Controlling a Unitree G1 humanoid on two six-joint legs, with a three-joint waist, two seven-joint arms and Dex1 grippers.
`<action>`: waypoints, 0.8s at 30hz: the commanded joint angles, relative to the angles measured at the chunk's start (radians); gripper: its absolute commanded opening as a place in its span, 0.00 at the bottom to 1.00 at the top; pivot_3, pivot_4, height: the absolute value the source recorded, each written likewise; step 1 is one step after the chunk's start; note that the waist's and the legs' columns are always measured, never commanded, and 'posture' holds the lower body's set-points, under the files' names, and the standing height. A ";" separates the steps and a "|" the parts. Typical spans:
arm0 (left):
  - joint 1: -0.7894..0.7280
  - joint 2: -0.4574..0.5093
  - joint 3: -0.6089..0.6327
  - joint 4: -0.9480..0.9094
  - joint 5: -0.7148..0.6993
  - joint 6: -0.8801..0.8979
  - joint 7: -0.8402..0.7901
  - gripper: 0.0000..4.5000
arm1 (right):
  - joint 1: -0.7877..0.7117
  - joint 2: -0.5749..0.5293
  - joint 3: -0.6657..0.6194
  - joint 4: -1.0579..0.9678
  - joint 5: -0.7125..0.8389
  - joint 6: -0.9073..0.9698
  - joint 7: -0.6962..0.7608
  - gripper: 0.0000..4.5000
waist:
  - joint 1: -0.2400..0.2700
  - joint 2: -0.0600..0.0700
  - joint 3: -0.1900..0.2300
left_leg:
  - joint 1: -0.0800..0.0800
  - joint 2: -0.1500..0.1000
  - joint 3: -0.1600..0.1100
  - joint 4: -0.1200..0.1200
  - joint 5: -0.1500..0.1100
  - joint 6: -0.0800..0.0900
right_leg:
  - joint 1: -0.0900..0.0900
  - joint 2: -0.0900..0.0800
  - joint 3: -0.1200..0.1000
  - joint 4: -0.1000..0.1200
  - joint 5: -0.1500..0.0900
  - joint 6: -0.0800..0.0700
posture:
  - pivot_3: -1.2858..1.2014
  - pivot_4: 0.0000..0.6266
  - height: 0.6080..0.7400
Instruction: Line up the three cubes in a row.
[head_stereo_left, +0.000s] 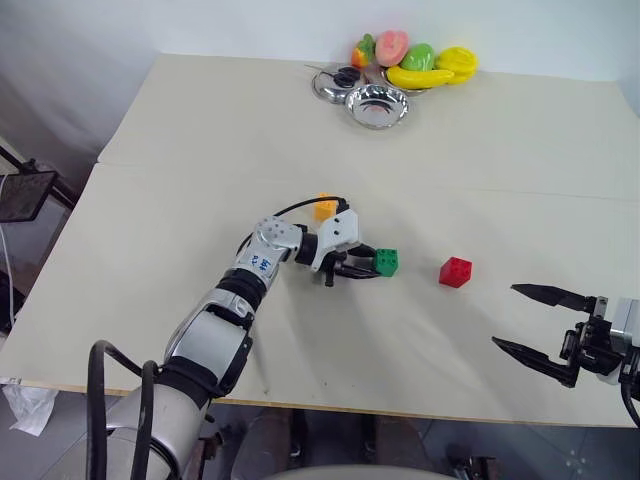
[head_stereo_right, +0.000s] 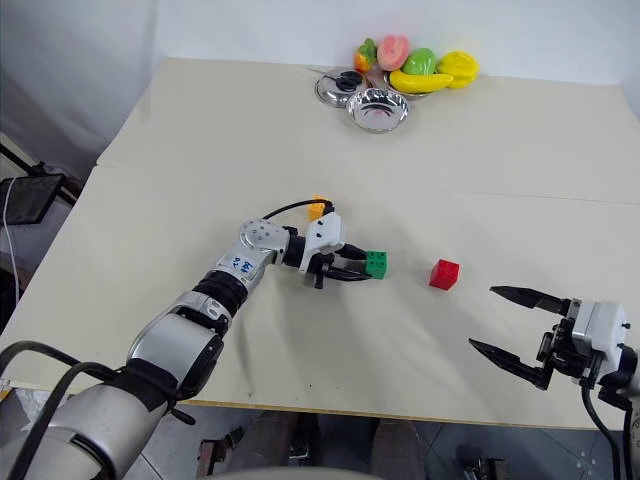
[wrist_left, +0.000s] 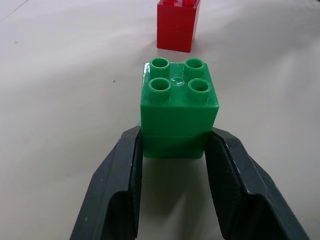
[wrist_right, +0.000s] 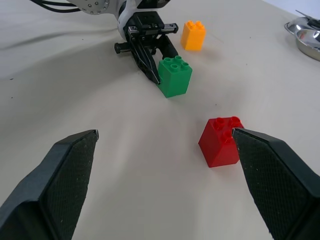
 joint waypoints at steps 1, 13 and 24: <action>-0.009 0.008 0.045 0.000 -0.010 -0.031 -0.011 0.62 | -0.005 0.010 -0.024 -0.011 0.030 0.002 0.004 1.00 | 0.000 0.000 0.000 | 0.000 0.000 0.000 0.000 0.000 0.000 | 0.000 0.000 0.000 0.000 0.000 0.000 | 0.52 0.24 1.00; 0.399 0.358 0.332 -0.722 -0.353 0.218 -0.208 0.97 | -0.159 0.090 0.050 -0.061 0.080 0.111 -0.110 1.00 | -0.028 0.002 -0.001 | 0.000 0.003 -0.002 0.002 0.000 0.000 | -0.001 0.001 0.000 0.003 0.000 0.000 | 0.52 0.24 1.00; 1.056 0.401 0.753 -1.125 -0.433 0.315 0.259 1.00 | -0.299 0.219 0.079 -0.030 0.042 0.044 -0.235 1.00 | -0.015 0.002 -0.001 | 0.000 0.001 -0.004 0.006 -0.001 0.001 | 0.002 -0.002 0.002 0.005 0.000 0.000 | 0.52 0.24 1.00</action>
